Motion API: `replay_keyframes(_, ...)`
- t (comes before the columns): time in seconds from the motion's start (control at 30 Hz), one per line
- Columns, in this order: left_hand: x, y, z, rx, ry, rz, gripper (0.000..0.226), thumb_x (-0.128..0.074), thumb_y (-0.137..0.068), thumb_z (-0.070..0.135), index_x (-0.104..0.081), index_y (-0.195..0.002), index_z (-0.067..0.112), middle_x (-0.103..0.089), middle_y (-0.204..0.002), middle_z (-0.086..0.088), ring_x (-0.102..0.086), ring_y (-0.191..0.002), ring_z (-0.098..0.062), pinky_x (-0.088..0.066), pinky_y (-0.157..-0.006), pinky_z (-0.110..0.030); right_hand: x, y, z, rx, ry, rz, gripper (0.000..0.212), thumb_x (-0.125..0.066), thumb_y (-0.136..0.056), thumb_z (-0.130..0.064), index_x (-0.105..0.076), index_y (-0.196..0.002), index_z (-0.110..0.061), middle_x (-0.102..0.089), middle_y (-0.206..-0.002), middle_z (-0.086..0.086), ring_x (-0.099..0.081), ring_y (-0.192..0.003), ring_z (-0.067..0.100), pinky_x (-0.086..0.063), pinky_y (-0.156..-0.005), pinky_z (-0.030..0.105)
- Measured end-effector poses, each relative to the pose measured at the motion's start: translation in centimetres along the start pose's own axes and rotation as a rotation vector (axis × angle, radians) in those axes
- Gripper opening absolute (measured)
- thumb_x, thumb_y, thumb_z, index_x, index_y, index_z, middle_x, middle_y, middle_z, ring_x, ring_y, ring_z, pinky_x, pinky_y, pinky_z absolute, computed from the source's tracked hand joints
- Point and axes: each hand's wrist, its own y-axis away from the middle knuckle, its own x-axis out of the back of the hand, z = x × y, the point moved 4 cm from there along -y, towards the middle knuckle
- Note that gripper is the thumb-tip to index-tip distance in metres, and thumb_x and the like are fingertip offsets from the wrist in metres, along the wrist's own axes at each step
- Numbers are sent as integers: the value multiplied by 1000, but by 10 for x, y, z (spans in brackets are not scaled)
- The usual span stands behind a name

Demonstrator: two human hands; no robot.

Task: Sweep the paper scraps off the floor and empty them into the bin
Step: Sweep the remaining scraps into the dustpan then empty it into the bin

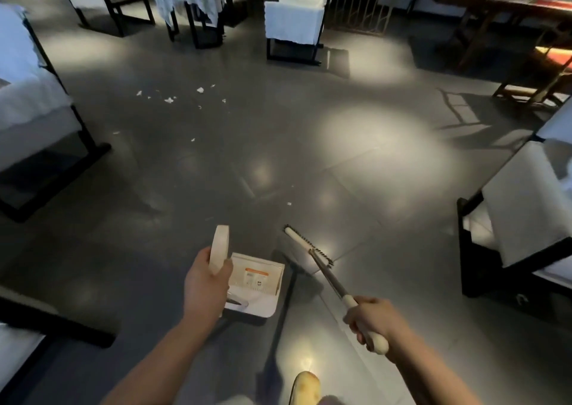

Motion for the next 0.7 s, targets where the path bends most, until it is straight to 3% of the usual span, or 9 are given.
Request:
replay_keyframes(0.2, -25, -70, 31, 45, 48, 89, 8, -60, -93, 13, -57, -100, 12, -61, -79, -8, -60, -74, -30, -44, -62, -36, 12, -61, -82, 27, 24, -21, 31, -58, -79, 9, -63, -108, -2, -54, -68, 16, -46, -32, 15, -35, -34, 17)
replay_keyframes(0.33, -40, -134, 43, 71, 56, 56, 22, -58, -96, 17, -56, -117, 10, -62, -97, -10, -62, -89, -31, -46, -73, -36, 6, -104, -125, 58, 84, 23, 32, -57, -77, 10, -65, -107, 4, -53, -67, 18, -44, -38, 18, -34, -34, 18)
replay_keyframes(0.43, -45, -183, 51, 83, 44, 8, 28, -57, -98, 19, -54, -124, 7, -61, -108, -12, -59, -97, -29, -45, -80, -37, -10, -129, -146, 39, 132, 34, 41, -59, -75, 8, -66, -110, -12, -56, -61, 15, -45, -34, 19, -36, -36, 20)
replay_keyframes(0.57, -46, -246, 60, 71, 14, -30, 18, -60, -96, 15, -57, -112, 7, -63, -90, -13, -62, -82, -30, -43, -69, -36, -22, -168, -170, -7, 179, 118, 50, -67, -65, -1, -65, -109, -25, -68, -58, 10, -57, -36, 19, -42, -38, 23)
replay_keyframes(0.7, -46, -288, 74, 27, -3, -50, 11, -62, -94, 9, -56, -100, 14, -59, -74, -2, -56, -66, -16, -42, -56, -23, -27, -215, -180, -67, 259, 134, 31, -70, -68, -20, -74, -98, -27, -72, -64, 1, -65, -53, 14, -52, -52, 26)
